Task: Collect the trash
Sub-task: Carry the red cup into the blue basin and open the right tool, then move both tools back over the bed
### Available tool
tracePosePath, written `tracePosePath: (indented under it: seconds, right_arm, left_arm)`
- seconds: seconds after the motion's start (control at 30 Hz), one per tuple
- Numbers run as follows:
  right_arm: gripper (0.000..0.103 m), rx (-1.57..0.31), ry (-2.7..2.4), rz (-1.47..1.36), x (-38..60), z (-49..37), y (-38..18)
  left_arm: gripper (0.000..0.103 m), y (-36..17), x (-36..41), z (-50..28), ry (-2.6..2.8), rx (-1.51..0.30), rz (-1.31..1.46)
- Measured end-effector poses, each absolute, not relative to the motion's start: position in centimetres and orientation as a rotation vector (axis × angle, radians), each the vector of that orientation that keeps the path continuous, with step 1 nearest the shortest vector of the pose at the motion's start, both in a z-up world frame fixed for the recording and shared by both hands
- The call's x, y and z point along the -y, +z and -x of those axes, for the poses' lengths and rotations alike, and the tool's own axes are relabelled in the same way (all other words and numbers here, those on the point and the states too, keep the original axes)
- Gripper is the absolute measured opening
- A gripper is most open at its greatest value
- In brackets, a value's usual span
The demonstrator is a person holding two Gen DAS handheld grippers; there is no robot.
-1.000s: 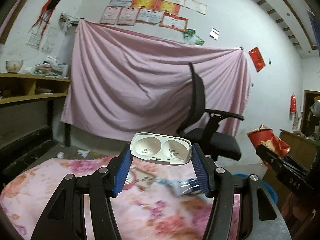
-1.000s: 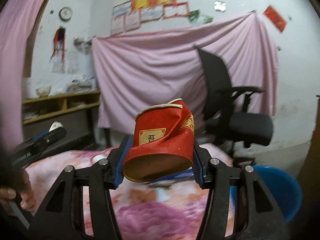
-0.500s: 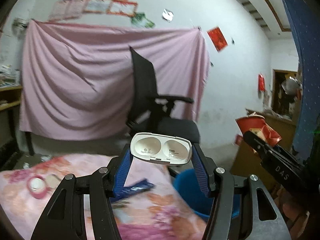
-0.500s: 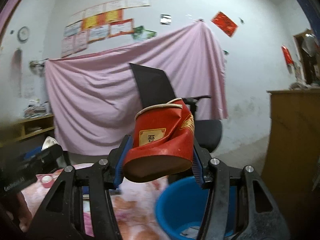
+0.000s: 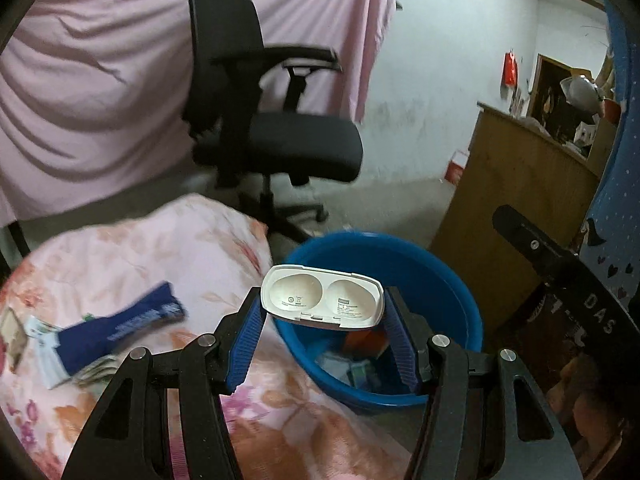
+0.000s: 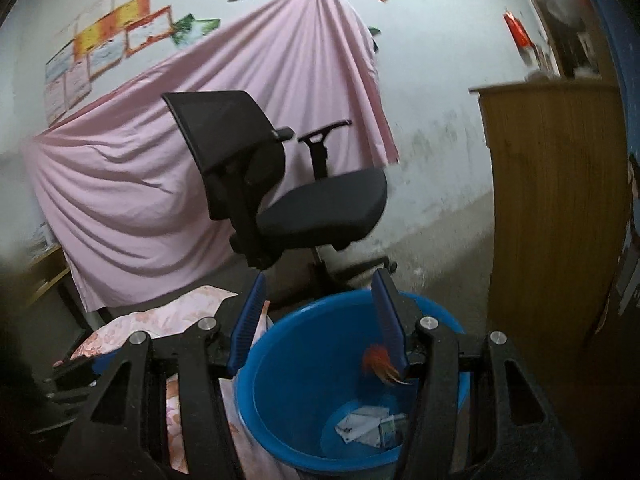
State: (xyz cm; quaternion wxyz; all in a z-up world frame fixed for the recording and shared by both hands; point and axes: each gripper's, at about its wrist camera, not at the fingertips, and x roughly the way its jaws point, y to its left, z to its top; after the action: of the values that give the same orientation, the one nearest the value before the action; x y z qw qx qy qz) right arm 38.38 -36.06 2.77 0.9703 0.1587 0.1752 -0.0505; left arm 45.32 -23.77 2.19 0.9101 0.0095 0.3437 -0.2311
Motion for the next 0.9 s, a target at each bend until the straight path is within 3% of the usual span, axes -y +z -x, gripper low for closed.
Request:
tracePosePath:
  seconds: [0.23,0.33,0.7,0.87,0.9]
  right_arm:
    - [0.075,-0.369,-0.106,-0.356,37.0,-38.4,2.4]
    - [0.076,-0.376,-0.109,-0.36,37.1,-38.3,2.3]
    - [0.081,-0.364,-0.11,-0.354,37.0,-38.2,2.6]
    - [0.091,-0.323,-0.092,-0.339,36.2,-37.8,3.4]
    - [0.093,-0.315,-0.089,-0.337,36.0,-37.7,3.6]
  left_arm:
    - [0.055,0.8,24.7,-45.2,-0.49,-0.772,-0.031]
    - [0.062,0.4,24.7,-45.2,-0.484,-0.782,-0.04]
    - [0.07,1.7,21.9,-44.4,-0.423,-0.729,0.03]
    - [0.072,3.6,19.6,-43.6,-0.377,-0.659,0.065]
    - [0.078,3.9,19.1,-43.4,-0.369,-0.635,0.082]
